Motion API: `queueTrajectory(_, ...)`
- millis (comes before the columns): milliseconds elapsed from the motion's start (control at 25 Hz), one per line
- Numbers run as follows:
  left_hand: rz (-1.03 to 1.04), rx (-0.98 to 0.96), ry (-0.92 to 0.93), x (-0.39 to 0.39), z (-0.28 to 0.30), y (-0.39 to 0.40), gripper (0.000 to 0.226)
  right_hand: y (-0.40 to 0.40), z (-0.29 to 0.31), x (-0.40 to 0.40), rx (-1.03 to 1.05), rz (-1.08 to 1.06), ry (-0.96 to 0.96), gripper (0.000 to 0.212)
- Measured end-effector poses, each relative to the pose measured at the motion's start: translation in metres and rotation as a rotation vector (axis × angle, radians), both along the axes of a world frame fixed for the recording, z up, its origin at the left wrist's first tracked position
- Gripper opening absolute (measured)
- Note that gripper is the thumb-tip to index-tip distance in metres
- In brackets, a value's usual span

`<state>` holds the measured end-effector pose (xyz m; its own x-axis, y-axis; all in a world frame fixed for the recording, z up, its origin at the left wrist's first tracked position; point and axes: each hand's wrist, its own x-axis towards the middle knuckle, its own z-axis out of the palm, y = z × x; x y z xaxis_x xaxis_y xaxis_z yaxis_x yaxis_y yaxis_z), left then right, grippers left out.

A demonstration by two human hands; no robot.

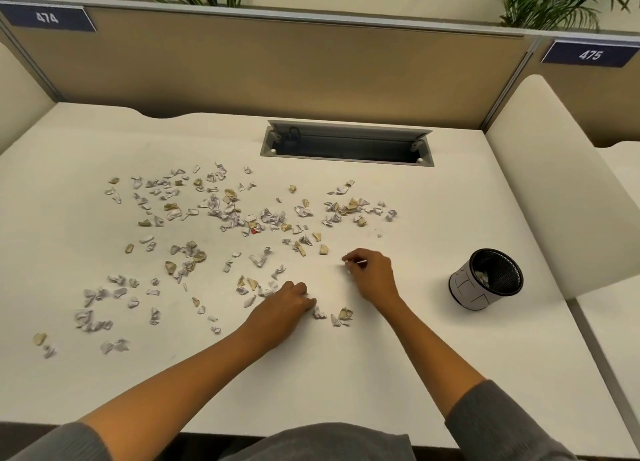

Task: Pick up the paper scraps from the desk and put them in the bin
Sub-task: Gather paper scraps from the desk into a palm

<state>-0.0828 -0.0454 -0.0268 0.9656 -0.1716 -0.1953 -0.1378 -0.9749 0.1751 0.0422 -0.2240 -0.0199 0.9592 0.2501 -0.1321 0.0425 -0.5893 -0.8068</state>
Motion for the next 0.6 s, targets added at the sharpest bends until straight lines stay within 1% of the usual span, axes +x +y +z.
queueTrajectory(80,0.007,0.017,0.012,0.003,0.000,0.003,0.027,0.007,0.000,0.013,-0.033,-0.034,0.013,0.019)
queueTrajectory(120,0.027,-0.009,0.020,0.005,0.000,0.003,0.026,0.013,-0.002,0.017,-0.048,-0.041,0.012,0.020)
queueTrajectory(200,0.079,-0.119,0.022,0.009,0.001,0.004,0.026,0.028,-0.003,0.023,-0.092,-0.009,0.003,0.021)
queueTrajectory(280,0.151,-0.248,0.022,0.014,0.003,0.007,0.025,0.043,-0.003,0.026,-0.130,0.077,0.008,0.024)
queueTrajectory(360,0.278,-0.377,0.004,0.016,0.006,0.011,0.021,0.056,0.001,0.030,-0.169,0.217,-0.003,0.025)
queueTrajectory(440,0.416,-0.489,-0.062,0.016,0.012,0.017,0.017,0.062,0.004,0.031,-0.200,0.405,-0.049,0.024)
queueTrajectory(520,0.513,-0.565,-0.119,0.016,0.018,0.025,0.015,0.062,0.008,0.028,-0.234,0.600,-0.106,0.021)
queueTrajectory(600,0.581,-0.600,-0.129,0.015,0.023,0.033,0.013,0.055,0.008,0.021,-0.241,0.760,-0.137,0.017)
